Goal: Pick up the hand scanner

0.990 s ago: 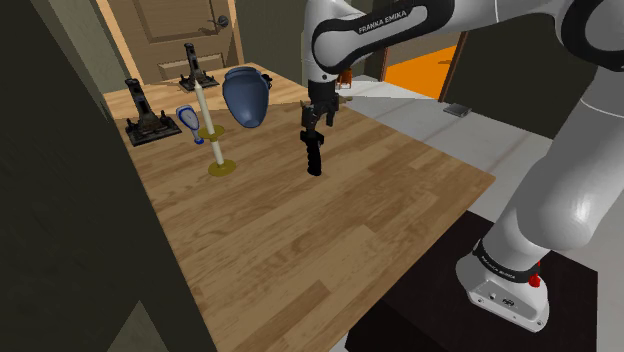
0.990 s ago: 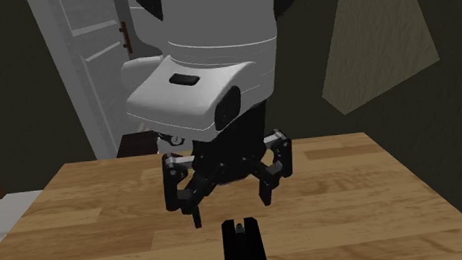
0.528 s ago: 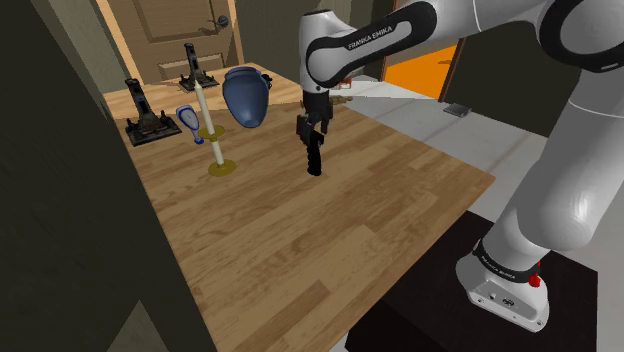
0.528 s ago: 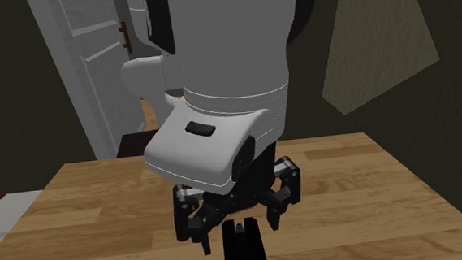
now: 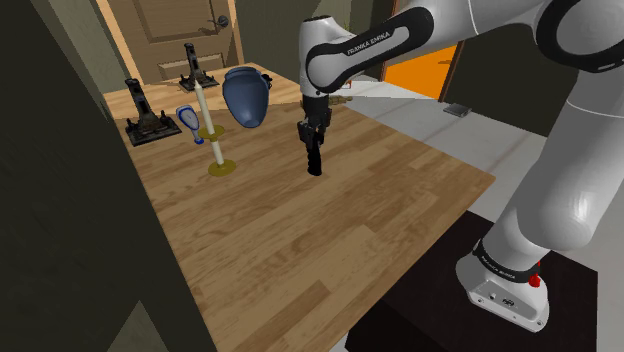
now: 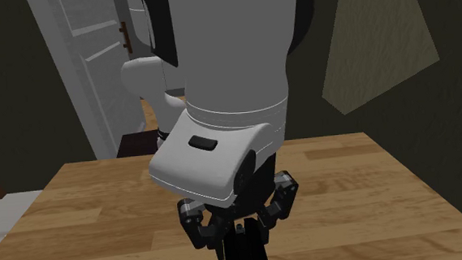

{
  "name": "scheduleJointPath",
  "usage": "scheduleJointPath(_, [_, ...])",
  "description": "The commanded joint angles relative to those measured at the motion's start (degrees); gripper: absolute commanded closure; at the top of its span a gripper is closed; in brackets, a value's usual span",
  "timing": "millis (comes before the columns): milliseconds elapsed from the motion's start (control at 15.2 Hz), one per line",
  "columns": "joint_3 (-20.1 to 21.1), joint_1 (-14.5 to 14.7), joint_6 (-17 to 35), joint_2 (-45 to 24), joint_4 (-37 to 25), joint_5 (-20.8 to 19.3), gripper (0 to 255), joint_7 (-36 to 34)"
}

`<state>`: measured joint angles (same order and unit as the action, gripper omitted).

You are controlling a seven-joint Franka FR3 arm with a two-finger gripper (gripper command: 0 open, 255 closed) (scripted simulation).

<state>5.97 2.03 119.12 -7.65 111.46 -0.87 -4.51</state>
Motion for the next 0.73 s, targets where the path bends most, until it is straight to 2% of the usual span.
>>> scheduleJointPath(0, [-0.02,-0.01,0.02,-0.05,0.1,-0.01,255,0.0])
scheduleJointPath(264, [-0.02,-0.02,-0.05,-0.16,-0.07,-0.01,255,0.01])
scheduleJointPath(660, [0.0,-0.05,-4.37,1.28,-2.96,0.18,255,0.14])
